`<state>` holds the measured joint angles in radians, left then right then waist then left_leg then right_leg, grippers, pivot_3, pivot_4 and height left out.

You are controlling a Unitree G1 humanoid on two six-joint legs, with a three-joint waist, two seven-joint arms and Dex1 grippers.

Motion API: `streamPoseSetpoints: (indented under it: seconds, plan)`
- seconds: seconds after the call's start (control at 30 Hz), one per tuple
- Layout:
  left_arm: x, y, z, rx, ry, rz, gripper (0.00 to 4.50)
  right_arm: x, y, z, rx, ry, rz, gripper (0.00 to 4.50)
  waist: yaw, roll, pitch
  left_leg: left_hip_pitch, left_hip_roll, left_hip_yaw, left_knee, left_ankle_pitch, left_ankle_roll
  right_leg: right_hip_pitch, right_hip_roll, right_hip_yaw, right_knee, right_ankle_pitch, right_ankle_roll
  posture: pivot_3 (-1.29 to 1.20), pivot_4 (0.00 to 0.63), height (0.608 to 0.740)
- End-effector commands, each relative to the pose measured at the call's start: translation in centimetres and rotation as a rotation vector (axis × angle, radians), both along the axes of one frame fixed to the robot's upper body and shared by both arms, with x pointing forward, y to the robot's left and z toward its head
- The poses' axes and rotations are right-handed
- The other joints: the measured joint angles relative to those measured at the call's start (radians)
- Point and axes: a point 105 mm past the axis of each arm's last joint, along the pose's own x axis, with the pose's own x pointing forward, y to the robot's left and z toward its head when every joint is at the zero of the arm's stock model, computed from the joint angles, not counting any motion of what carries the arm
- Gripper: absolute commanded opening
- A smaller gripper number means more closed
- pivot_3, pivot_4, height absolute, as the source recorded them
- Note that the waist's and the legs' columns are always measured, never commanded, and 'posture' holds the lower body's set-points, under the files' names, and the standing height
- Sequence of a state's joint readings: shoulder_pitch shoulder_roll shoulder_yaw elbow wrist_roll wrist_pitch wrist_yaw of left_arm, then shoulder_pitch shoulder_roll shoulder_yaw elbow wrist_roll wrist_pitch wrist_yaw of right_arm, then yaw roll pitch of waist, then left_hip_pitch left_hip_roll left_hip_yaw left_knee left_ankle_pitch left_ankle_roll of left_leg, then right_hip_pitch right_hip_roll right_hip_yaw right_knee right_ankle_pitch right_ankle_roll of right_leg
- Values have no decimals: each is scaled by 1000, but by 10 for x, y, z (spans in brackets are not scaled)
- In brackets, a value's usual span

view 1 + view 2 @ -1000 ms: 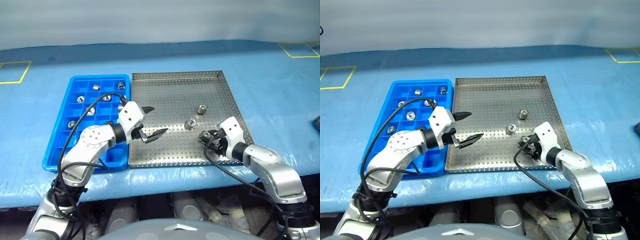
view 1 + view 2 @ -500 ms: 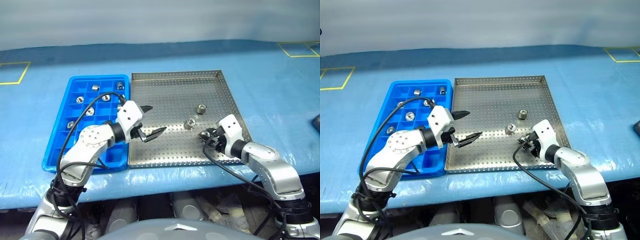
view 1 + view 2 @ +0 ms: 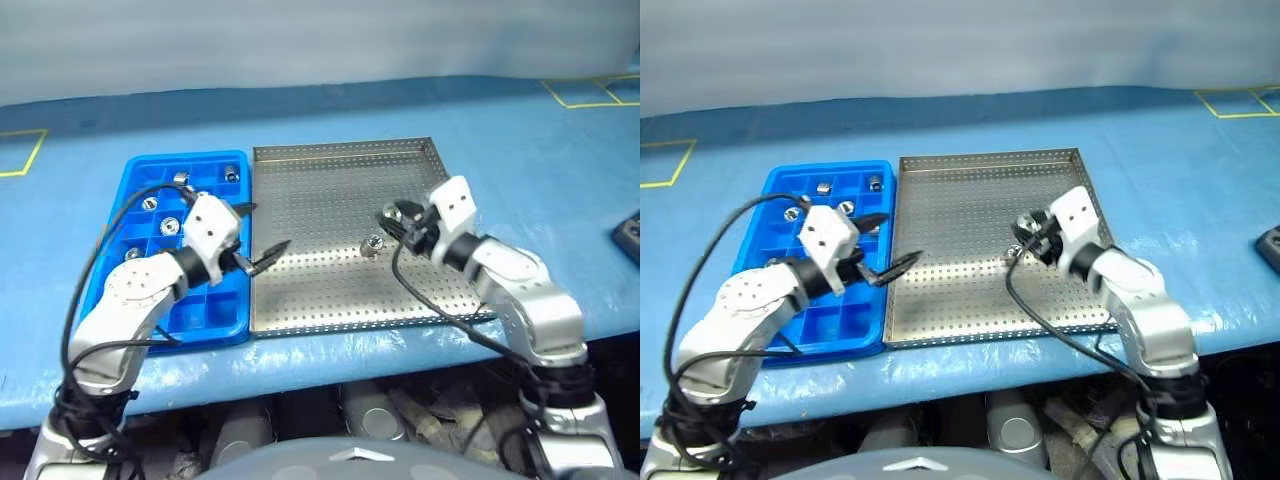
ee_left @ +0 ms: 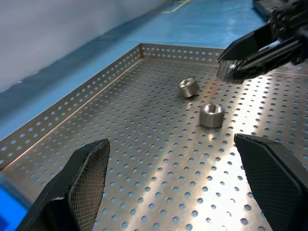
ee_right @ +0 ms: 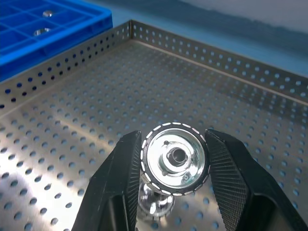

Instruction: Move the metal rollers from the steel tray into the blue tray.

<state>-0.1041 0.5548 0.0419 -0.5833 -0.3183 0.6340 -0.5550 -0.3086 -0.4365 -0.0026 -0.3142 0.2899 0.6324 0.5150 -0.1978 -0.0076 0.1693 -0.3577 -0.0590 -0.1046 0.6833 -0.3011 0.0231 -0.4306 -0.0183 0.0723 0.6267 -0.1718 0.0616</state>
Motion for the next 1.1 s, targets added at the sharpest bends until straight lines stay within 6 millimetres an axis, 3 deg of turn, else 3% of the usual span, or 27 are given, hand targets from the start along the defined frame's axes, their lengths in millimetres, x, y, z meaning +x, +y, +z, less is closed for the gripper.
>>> streamPoseSetpoints:
  seconds: [0.03, 0.23, 0.43, 0.63, 0.83, 1.1]
  plan:
    - [-6, 24, 22, -3, -90, 152, 4500, 16, 26, 14, 14, -72, 65, 1742, 16, 0, 0, 0, 0, 0, 0, 0, 0, 0, 0, 0, 0, 1, -1, -124, 150, 740]
    - [-29, 47, 22, 5, -90, 301, 4500, 28, 91, 22, 43, -55, 330, 1742, 81, 0, 0, -3, 0, -1, -3, 0, -1, -5, -1, 0, 0, 3, -7, 18, 150, 740]
    - [-55, 70, 6, 69, -36, 459, 4500, 31, 148, 21, 59, -54, 505, 1742, 163, 0, 0, -8, -1, -4, -5, 3, -7, -10, -1, -3, 0, 2, -10, 133, 150, 740]
    - [-68, 78, 2, 68, -22, 542, 4500, 34, 186, 19, 116, -61, 565, 1742, 211, 0, 0, -9, -2, -7, -6, 5, -10, -12, -1, -6, 0, 2, -12, 199, 150, 740]
    - [-67, 70, 8, 24, -54, 545, 4500, 32, 207, 1, 105, 31, 620, 1742, 236, 0, 0, -9, -2, -10, -6, 6, -13, -11, 0, -10, 1, 2, -14, 222, 150, 740]
    - [-66, 71, 8, 41, -52, 538, 4500, 32, 206, -30, 73, 150, 615, 1742, 236, 0, 0, -6, 1, -11, -17, 11, -20, -13, 7, -9, 1, 3, -20, 211, 150, 740]
